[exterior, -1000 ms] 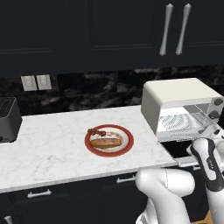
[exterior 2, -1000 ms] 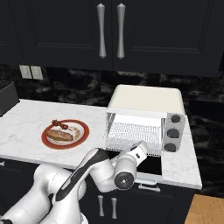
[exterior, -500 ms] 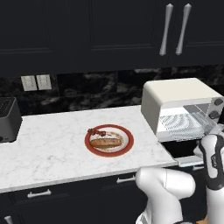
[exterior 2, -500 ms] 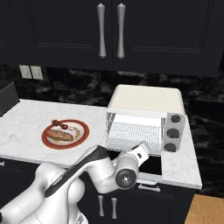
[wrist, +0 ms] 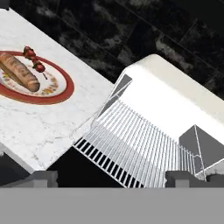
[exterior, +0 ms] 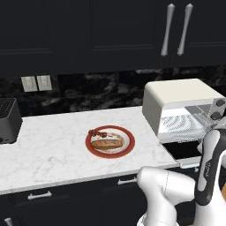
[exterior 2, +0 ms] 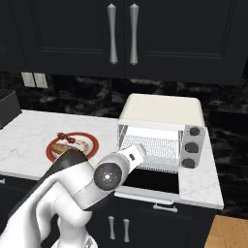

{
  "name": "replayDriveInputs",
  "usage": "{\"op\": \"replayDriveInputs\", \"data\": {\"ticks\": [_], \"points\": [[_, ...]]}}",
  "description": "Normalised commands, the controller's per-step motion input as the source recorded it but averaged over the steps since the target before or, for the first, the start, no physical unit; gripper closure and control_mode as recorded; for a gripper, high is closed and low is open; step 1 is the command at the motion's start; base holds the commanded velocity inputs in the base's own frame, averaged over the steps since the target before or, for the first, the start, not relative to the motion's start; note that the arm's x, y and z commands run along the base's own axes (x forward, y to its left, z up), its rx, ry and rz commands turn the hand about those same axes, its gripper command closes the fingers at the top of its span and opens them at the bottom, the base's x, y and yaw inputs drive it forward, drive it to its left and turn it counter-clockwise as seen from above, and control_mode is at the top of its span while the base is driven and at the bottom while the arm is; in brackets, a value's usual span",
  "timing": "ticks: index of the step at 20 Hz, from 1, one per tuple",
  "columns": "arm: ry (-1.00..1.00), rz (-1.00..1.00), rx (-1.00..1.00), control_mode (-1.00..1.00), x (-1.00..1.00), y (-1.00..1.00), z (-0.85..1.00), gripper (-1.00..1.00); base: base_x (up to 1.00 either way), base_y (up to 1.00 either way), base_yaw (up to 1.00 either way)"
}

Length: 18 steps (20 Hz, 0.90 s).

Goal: Pick up the kebab skewer and baguette bread, and place them inside the toaster oven. Close the toaster oven door and start by setting the timer.

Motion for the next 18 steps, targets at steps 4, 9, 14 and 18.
{"op": "replayDriveInputs", "data": {"ticks": [4, 9, 14, 18], "points": [[0.34, -0.02, 0.10, -1.00, -0.12, 1.00, 0.46, -1.00, 0.00, 0.00, 0.00], [0.33, 0.00, 0.13, -1.00, 0.01, 1.00, 0.37, -1.00, 0.00, 0.00, 0.00], [0.15, 0.02, 0.07, -1.00, 0.13, 1.00, 0.01, -1.00, 0.00, 0.00, 0.00], [0.03, 0.00, 0.01, -1.00, 0.57, 1.00, -0.25, -1.00, 0.00, 0.00, 0.00]]}}
